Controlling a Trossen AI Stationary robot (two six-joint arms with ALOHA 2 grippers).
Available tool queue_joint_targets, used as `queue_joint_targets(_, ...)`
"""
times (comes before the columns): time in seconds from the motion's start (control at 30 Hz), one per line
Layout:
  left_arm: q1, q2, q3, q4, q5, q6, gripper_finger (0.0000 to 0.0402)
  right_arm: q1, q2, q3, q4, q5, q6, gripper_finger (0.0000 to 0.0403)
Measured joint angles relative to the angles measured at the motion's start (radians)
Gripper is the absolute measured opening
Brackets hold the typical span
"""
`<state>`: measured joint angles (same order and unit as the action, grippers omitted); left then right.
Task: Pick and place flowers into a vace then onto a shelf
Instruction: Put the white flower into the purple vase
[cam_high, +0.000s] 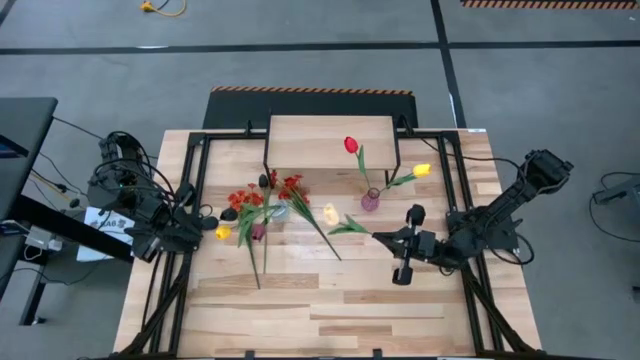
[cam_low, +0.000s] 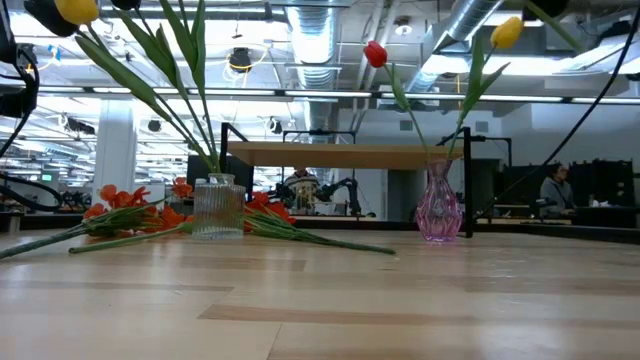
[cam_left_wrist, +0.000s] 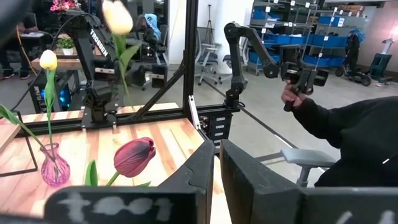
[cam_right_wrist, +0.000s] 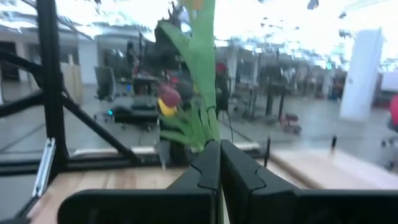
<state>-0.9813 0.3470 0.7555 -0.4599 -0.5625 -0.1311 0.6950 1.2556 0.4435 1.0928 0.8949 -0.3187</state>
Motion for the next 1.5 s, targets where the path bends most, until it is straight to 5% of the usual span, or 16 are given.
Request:
queue_joint_targets(0.3, 0.0, 0.0, 0.0, 0.032, -0.002, 0.171, 0.0016, -0.094, 0.0, 0.0, 0.042, -0.156, -0.037, 0.0)
queue_joint_targets(0.63, 0.001, 0.041, 0.0, 0.382, -0.085, 0.475, 0.0016, -0.202, 0.0, 0.0, 0.136, -0.396, -0.176, 0.0)
queue_joint_targets(0.8, 0.036, 0.144, 0.0, 0.588, -0.229, 0.617, 0.0016, -0.243, 0.006, 0.0, 0.174, -0.457, -0.213, 0.0)
queue_joint_targets(1.0, 0.16, 0.3, 0.001, 0.812, -0.232, 0.709, 0.0016, -0.288, 0.008, 0.0, 0.177, -0.554, -0.201, 0.0)
queue_joint_targets(1.1, 0.237, 0.366, 0.037, 0.788, -0.243, 0.648, 0.0016, -0.294, 0.008, 0.0, 0.171, -0.557, -0.196, 0.0)
queue_joint_targets(1.3, 0.4, 0.505, 0.15, 0.612, -0.059, 0.405, 0.0016, -0.294, 0.008, 0.0, 0.154, -0.557, -0.198, 0.0)
queue_joint_targets(1.5, 0.491, 0.639, 0.261, 0.547, 0.124, 0.344, 0.0016, -0.308, 0.008, 0.0, 0.162, -0.557, -0.213, 0.0)
